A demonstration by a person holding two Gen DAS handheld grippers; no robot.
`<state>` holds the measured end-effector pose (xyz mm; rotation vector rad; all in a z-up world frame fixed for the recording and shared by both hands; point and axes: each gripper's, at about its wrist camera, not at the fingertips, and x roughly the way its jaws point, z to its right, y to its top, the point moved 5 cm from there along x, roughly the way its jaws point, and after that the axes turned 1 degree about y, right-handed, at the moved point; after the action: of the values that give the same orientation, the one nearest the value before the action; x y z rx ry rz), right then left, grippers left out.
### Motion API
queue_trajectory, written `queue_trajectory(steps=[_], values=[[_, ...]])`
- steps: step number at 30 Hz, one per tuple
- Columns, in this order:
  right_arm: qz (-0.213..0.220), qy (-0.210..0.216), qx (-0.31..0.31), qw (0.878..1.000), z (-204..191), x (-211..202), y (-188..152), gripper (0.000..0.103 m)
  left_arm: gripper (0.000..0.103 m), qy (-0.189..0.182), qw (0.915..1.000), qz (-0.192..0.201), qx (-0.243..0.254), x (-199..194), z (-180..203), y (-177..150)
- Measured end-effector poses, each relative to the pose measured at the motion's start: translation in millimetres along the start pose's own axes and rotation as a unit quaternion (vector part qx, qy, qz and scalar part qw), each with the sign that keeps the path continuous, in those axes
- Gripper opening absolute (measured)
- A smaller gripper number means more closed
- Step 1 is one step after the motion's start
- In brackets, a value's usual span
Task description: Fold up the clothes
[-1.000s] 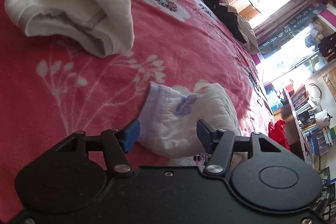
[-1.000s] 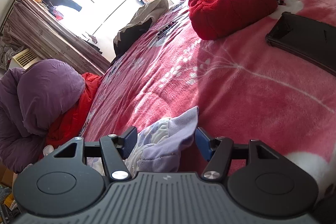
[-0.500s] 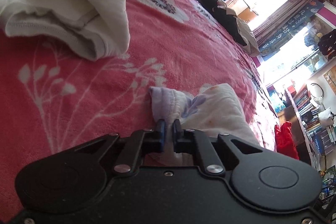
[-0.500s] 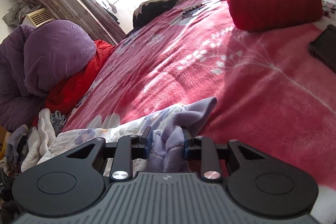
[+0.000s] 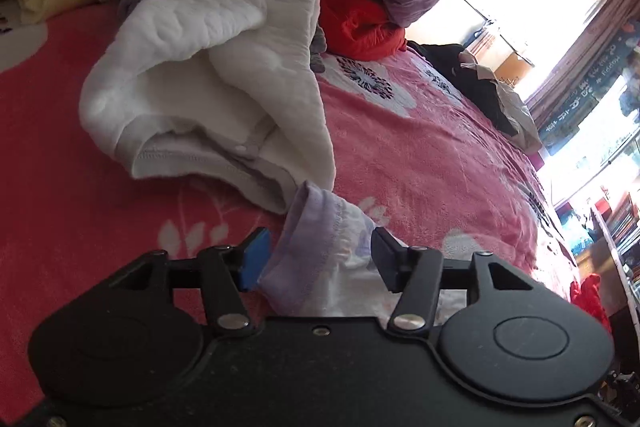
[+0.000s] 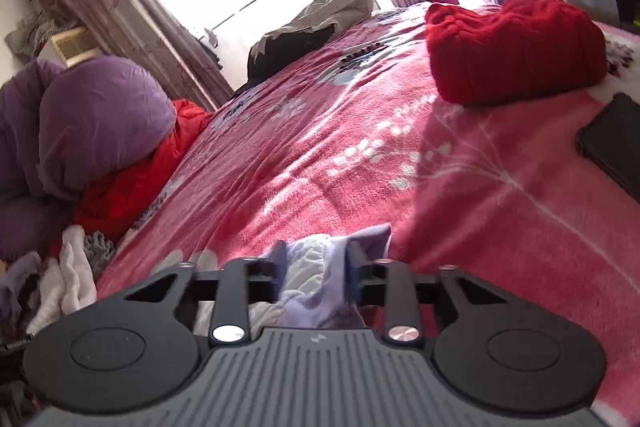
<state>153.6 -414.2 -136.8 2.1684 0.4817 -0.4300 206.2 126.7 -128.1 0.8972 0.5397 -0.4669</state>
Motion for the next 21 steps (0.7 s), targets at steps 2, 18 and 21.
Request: queue_trajectory(steps=[2,18,21], values=[[0.009,0.01,0.038,0.999,11,-7,4,0.073,0.055,0.012,0.9999,-0.004,0.004,5,-2,0],[-0.041,0.044,-0.071,0.996,2,25,21,0.017,0.019,-0.036,0.9964,-0.056,0.052,38,3,-5],[-0.031,0.054,-0.1,0.993,-3,26,27,0.004,0.011,-0.034,0.9937,-0.048,0.095,37,12,-7]])
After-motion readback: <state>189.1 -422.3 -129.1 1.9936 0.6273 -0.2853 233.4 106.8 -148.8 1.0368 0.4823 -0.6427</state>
